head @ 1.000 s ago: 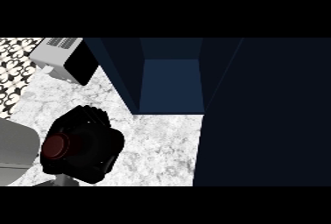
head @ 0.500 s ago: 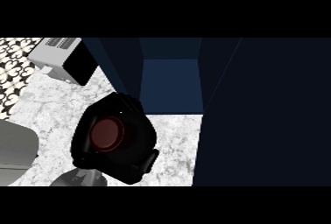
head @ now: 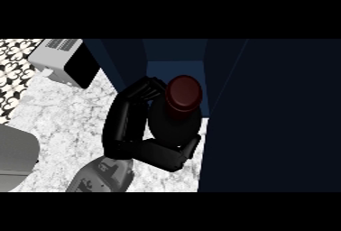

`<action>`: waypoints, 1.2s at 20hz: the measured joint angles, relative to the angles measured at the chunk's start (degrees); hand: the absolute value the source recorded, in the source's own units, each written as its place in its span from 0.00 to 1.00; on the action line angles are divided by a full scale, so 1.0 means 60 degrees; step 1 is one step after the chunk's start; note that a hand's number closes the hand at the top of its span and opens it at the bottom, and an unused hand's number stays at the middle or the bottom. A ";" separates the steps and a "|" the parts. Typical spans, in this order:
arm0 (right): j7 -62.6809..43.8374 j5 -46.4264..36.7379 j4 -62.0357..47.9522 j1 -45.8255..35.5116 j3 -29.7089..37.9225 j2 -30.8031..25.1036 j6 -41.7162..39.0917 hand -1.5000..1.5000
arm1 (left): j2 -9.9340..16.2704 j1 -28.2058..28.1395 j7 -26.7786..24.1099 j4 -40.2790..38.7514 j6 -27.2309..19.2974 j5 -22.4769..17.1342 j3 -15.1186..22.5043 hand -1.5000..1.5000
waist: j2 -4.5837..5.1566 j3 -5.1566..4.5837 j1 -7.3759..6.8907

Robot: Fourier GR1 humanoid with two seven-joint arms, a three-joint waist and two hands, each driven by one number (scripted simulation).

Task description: Pick up the wine, place it into the cabinet and close the cabinet

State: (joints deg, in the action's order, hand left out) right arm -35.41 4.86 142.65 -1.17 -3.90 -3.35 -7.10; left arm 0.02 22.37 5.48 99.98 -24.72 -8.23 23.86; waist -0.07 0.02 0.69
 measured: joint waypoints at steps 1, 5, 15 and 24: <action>-0.0041 0.0044 -0.0036 -0.0112 0.0154 -0.0064 -0.0046 0.00 | 0.0000 0.0226 0.0033 -0.0149 -0.0224 -0.0005 0.0041 1.00 | 0.0003 0.0001 -0.0003; -0.0260 0.0061 -0.0013 -0.0355 0.0039 -0.0028 0.0041 0.00 | -0.0001 0.1024 -0.0130 -0.0928 -0.0975 -0.0203 0.0262 1.00 | 0.0006 -0.0001 0.0019; -0.0664 0.0137 -0.0025 -0.0754 0.0316 -0.0127 0.0092 0.00 | -0.0002 0.1794 -0.0673 -0.2084 -0.1785 -0.0309 0.0475 1.00 | 0.0002 -0.0003 -0.0009; -0.0507 0.0175 0.0000 -0.0616 0.0347 -0.0112 -0.0056 0.00 | -0.0002 0.1478 -0.2299 -0.3086 -0.2041 -0.1587 0.0614 1.00 | 0.0015 -0.0004 0.0032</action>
State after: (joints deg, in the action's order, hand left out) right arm -38.46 5.91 142.65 -4.87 -1.82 -4.03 -7.44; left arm 0.01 31.24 -8.32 81.47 -36.96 -17.75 27.54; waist 0.01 0.00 0.89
